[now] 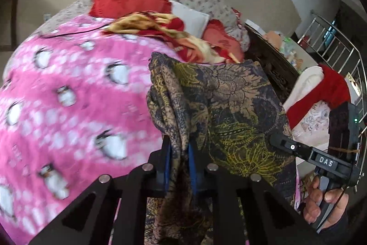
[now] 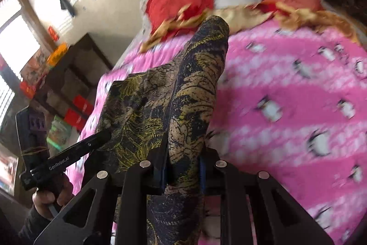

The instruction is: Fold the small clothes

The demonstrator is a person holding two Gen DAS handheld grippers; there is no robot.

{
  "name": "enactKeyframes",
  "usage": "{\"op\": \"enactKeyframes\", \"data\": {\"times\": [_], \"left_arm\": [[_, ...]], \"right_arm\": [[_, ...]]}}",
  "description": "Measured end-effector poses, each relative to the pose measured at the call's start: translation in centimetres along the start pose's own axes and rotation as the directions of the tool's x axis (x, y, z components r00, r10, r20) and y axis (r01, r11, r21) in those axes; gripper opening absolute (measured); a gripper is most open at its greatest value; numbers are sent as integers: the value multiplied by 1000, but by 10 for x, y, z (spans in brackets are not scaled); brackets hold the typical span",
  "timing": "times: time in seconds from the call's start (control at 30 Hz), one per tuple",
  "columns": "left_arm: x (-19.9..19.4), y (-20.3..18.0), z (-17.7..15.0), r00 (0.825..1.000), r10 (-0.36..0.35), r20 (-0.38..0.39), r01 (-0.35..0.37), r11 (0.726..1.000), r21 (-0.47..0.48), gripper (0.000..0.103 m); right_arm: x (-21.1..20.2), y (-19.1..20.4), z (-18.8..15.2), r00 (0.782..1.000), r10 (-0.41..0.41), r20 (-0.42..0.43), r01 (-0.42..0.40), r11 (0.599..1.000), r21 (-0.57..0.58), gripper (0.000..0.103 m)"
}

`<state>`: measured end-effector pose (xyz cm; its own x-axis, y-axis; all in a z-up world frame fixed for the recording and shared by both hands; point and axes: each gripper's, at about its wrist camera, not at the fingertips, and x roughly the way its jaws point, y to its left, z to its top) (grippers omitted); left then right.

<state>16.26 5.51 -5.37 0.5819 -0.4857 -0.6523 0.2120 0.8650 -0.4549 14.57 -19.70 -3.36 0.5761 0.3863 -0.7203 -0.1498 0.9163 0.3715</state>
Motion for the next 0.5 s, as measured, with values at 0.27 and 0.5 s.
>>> {"op": "enactKeyframes", "data": {"times": [0.27, 0.5], "left_arm": [[70, 11, -19, 969, 175, -173, -179, 984, -8, 28], [22, 15, -36, 985, 97, -146, -97, 995, 6, 35]], "right_arm": [[32, -106, -13, 988, -107, -114, 129, 969, 209, 16], [4, -105, -38, 997, -61, -50, 71, 972, 226, 18]]}}
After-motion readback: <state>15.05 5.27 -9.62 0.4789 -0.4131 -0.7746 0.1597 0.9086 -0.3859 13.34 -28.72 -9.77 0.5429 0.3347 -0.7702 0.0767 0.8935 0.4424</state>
